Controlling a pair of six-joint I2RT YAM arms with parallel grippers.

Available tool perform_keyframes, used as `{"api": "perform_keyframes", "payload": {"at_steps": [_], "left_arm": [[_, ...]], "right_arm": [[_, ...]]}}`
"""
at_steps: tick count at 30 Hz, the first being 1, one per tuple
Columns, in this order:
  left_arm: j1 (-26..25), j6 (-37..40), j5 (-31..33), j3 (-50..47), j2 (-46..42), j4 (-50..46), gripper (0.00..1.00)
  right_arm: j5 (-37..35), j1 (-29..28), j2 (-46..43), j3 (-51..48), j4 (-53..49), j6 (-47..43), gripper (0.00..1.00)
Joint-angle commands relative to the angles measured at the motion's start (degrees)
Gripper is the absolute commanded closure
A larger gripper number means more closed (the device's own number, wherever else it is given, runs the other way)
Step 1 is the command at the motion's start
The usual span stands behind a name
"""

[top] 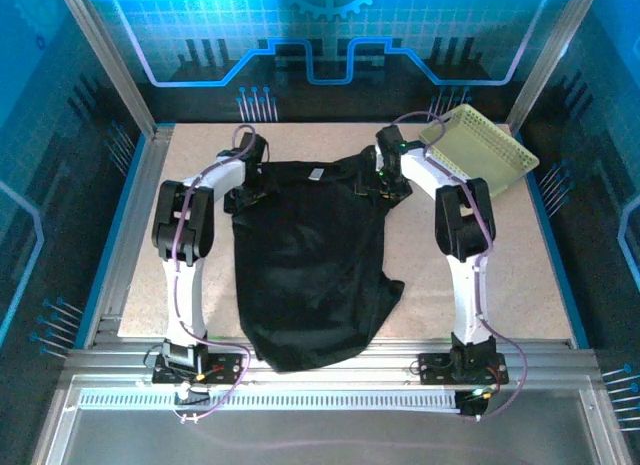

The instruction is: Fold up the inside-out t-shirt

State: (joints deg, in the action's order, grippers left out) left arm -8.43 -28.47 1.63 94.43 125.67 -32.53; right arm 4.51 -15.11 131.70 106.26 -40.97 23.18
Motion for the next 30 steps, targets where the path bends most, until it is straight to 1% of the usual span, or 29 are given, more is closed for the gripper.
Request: {"api": "perform_keyframes", "payload": {"at_steps": [1, 6, 11, 13, 15, 17, 19, 21, 23, 24, 26, 27, 28, 30], "left_arm": [[0.62, -1.59, -3.67, 2.57, 3.60, 4.64, 0.44], [0.96, -3.38, -9.01, 8.95, 9.67, 7.97, 0.43], [1.24, -5.04, -11.94, 19.29, 16.89, 9.13, 0.41], [1.64, -6.12, -13.97, 26.33, 20.91, 7.65, 0.41], [1.88, -6.50, -14.59, 32.88, 24.23, 5.69, 0.39], [2.18, -6.61, -14.96, 39.13, 26.85, 3.07, 0.38], [2.53, -5.94, -14.90, 44.10, 27.60, -0.21, 0.35], [2.54, -3.36, -13.71, 45.46, 24.93, -3.68, 0.31], [2.34, -0.46, -10.71, 43.04, 19.25, -6.85, 0.27], [2.14, 0.95, -9.12, 40.49, 15.61, -8.09, 0.25], [1.52, 2.71, -4.47, 33.34, 6.70, -10.56, 0.20], [0.85, 3.48, -1.84, 28.10, 1.49, -10.75, 0.17], [-0.06, 3.97, 0.41, 22.54, -3.94, -10.13, 0.14], [-1.84, 4.07, 2.77, 10.31, -13.62, -7.70, 0.13]], "right_arm": [[1.08, 2.10, 4.91, 6.69, -1.08, 2.57, 0.28], [2.16, 4.89, 11.34, 16.46, -2.78, 4.54, 0.30], [3.74, 7.13, 20.23, 31.41, -6.19, 5.19, 0.30], [4.44, 8.08, 24.07, 39.69, -8.29, 5.38, 0.30], [4.30, 9.11, 26.64, 45.25, -9.20, 6.01, 0.30], [5.29, 10.44, 27.34, 47.85, -8.73, 6.85, 0.30], [6.63, 11.74, 25.95, 48.30, -8.29, 7.30, 0.29], [7.60, 12.26, 22.96, 47.58, -9.45, 5.80, 0.28], [7.57, 12.18, 17.94, 44.99, -10.98, 3.17, 0.27], [7.70, 11.82, 14.23, 41.98, -11.35, 1.91, 0.26], [7.37, 10.73, 5.38, 33.02, -9.75, -0.68, 0.25], [6.85, 9.93, -0.79, 26.42, -8.03, -1.73, 0.24], [6.22, 9.07, -6.65, 19.62, -5.82, -2.36, 0.23], [5.48, 7.53, -16.62, 7.57, -2.70, -2.87, 0.22]]}}
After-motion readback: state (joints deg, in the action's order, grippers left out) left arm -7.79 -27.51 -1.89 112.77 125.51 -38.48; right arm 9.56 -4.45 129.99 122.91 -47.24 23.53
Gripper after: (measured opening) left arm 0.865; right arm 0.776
